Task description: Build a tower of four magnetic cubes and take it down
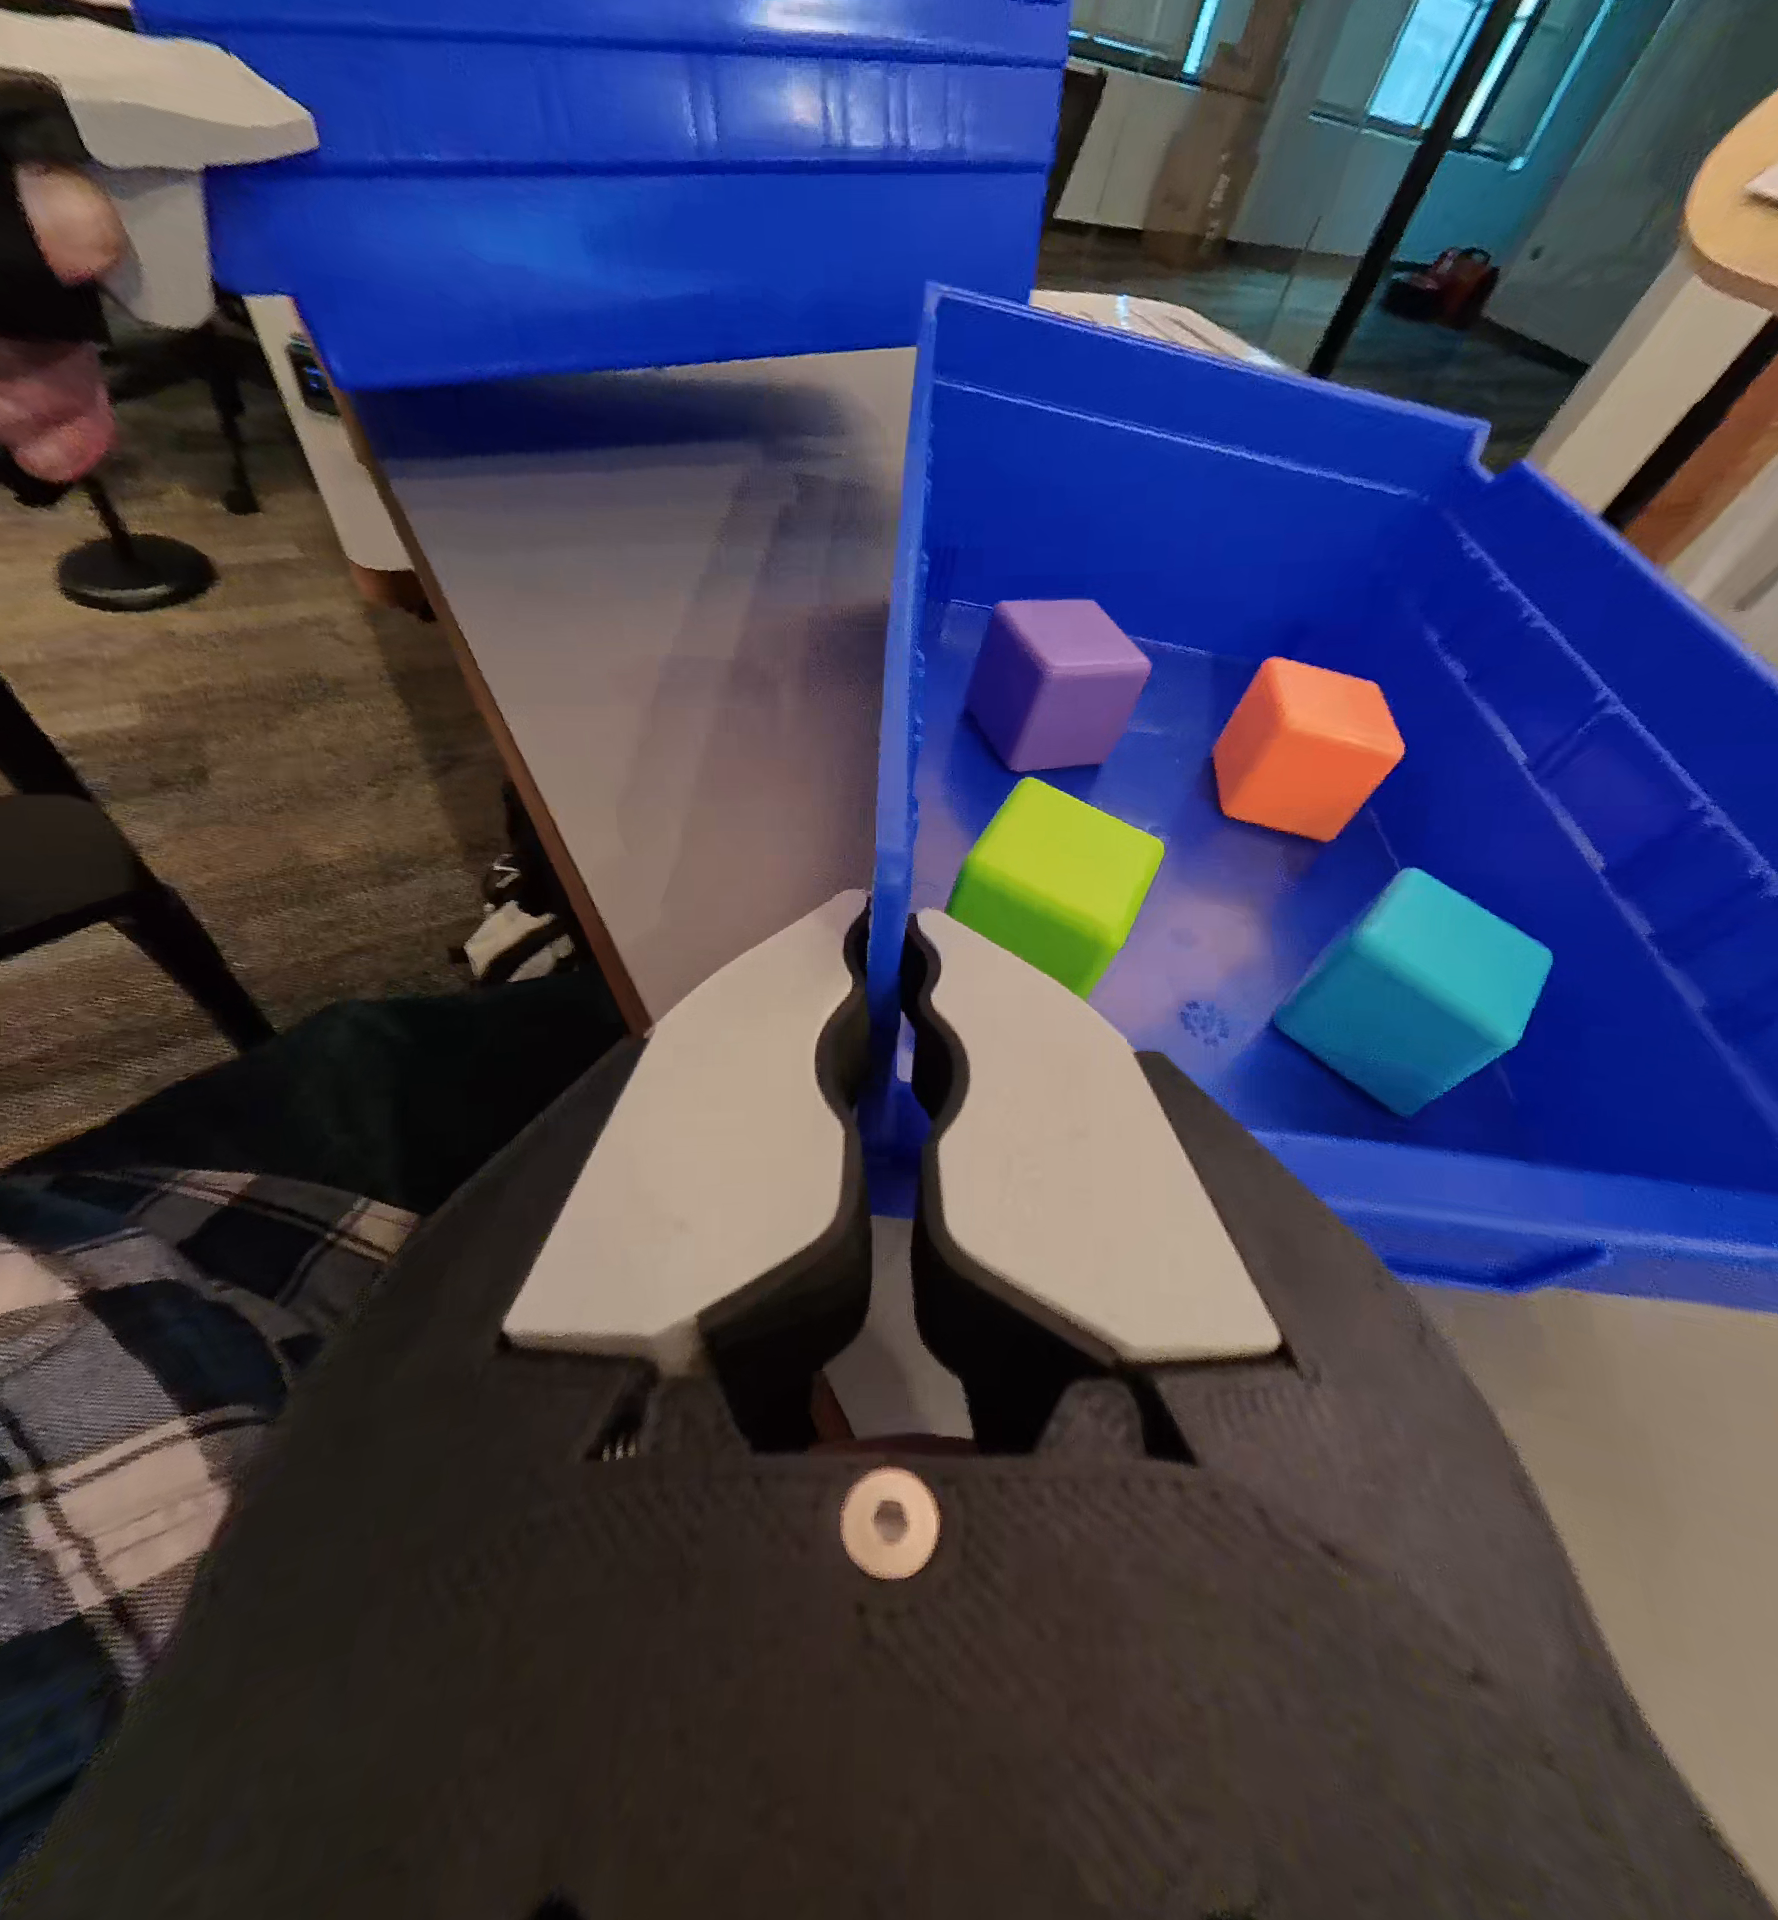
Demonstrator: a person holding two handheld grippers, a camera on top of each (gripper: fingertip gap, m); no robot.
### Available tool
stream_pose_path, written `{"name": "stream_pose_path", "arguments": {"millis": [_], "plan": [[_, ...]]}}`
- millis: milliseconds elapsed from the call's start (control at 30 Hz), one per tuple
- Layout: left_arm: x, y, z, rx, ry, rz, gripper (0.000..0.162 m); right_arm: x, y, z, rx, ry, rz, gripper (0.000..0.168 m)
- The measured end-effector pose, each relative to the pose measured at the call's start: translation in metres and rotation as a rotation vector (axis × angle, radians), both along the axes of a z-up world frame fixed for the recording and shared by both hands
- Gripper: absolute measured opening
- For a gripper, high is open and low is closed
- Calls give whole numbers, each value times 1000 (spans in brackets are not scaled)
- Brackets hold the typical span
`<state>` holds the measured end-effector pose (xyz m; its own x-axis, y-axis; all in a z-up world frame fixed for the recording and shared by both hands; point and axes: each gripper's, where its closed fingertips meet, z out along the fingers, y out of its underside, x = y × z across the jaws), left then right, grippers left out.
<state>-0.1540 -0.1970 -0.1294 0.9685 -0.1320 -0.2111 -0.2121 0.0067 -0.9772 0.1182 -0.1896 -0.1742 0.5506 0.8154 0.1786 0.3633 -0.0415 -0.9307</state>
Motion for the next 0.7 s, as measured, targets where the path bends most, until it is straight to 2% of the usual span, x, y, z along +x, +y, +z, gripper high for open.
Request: {"name": "stream_pose_path", "arguments": {"millis": [200, 700], "plan": [[-6, -4, 7, 37, -42, 3, 7, -31, 5, -1, 26, -52, 47, 4], [-31, -5, 9, 93, -56, 116, 6, -81, 69, -3, -26, -71, 98, 4]]}}
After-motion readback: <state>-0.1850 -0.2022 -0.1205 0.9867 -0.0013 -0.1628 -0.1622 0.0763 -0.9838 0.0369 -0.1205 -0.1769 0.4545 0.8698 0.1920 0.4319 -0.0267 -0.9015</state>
